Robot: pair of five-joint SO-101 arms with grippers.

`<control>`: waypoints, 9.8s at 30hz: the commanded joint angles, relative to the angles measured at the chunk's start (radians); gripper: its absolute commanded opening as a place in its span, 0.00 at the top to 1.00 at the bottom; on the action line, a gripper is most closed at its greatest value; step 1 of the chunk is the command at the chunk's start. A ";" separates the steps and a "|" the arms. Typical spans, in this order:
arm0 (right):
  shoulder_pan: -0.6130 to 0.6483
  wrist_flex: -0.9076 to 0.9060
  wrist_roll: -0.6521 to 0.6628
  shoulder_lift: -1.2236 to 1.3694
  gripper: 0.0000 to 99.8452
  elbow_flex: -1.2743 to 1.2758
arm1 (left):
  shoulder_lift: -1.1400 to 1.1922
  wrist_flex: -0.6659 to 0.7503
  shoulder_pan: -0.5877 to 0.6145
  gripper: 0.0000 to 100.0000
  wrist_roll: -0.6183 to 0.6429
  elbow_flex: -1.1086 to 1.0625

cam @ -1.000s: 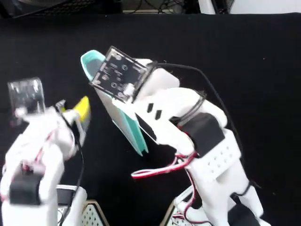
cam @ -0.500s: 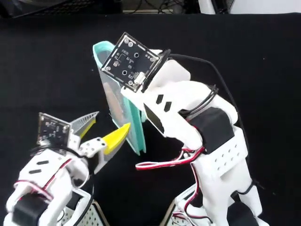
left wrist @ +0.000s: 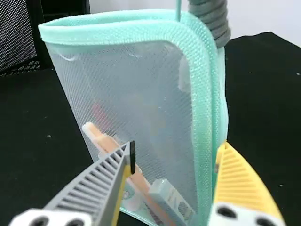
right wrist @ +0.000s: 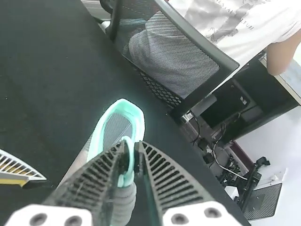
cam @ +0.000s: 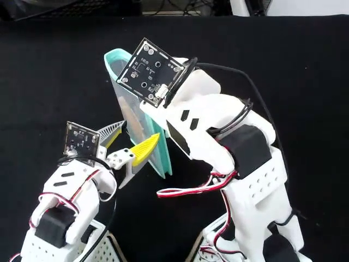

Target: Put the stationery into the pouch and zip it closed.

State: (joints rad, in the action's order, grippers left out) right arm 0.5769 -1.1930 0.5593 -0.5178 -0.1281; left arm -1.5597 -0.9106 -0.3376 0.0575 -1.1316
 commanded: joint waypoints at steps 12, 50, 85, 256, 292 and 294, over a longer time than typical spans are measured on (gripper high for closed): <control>-0.012 -0.021 0.009 -0.008 0.99 -0.058 | -0.009 0.117 0.165 0.71 -0.094 -0.127; 0.092 -0.084 0.006 -0.008 0.99 -0.058 | -0.002 0.029 0.099 0.71 -0.092 0.053; 0.091 -0.097 0.003 -0.008 0.99 0.035 | -0.009 0.023 0.162 0.97 -0.106 0.093; -0.127 0.092 0.032 -0.361 0.99 0.378 | 0.545 -0.124 0.251 0.80 -0.104 0.186; -0.124 -0.216 -0.152 -0.113 0.99 -0.105 | -0.009 -0.325 0.325 0.71 -0.324 0.252; -0.124 -0.218 -0.152 -0.113 0.99 -0.105 | -0.083 -0.344 0.280 0.70 -0.361 0.211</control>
State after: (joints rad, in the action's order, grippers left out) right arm 0.4618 -1.4078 0.4150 -0.6329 -0.1834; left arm -1.5474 -1.2359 -0.0199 -0.2447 -0.8938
